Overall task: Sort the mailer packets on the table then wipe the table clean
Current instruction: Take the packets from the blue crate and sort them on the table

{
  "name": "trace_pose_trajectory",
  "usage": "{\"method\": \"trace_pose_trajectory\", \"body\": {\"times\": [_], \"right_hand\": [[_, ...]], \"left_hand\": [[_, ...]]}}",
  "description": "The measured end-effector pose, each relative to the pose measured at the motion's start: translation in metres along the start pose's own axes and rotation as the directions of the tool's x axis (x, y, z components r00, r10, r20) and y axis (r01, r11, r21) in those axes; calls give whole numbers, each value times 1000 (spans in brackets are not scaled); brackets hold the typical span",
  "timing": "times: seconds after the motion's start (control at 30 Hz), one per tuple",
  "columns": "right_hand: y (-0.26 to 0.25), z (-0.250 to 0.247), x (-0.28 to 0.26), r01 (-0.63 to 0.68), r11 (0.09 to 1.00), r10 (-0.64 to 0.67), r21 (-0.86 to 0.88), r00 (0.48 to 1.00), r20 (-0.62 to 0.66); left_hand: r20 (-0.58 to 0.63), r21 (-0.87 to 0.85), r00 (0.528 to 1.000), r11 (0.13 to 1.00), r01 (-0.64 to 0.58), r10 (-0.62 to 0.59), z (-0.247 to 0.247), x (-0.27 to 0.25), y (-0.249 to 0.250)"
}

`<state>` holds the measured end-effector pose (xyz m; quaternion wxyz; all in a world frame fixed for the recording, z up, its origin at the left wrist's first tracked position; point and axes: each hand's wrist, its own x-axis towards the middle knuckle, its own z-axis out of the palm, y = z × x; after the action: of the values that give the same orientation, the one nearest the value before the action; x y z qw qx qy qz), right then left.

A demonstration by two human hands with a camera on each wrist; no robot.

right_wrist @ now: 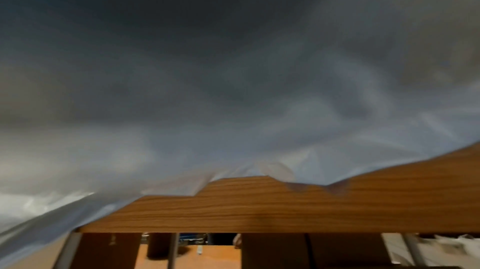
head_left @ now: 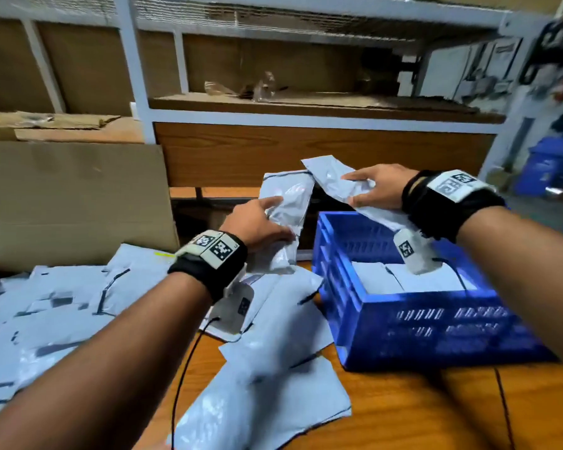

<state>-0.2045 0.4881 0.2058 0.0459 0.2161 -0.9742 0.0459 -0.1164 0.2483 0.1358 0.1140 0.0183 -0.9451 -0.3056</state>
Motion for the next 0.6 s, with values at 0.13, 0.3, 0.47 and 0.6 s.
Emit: {"method": "trace_pose_trajectory", "body": {"times": [0.13, 0.3, 0.47, 0.6], "right_hand": [[72, -11, -18, -79, 992, 86, -100, 994, 66], [171, -5, -26, -94, 963, 153, -253, 963, 223], [250, 5, -22, -40, 962, 147, -270, 909, 390], [287, 26, -1, 40, 962, 99, -271, 872, 480]], "left_hand": [[113, 23, 991, 997, -68, 65, 39, 27, 60], [249, 98, 968, 993, -62, 36, 99, 54, 129], [371, 185, 928, 982, -47, -25, 157, 93, 194], [442, 282, 888, 959, -5, -125, 202, 116, 220]]}}
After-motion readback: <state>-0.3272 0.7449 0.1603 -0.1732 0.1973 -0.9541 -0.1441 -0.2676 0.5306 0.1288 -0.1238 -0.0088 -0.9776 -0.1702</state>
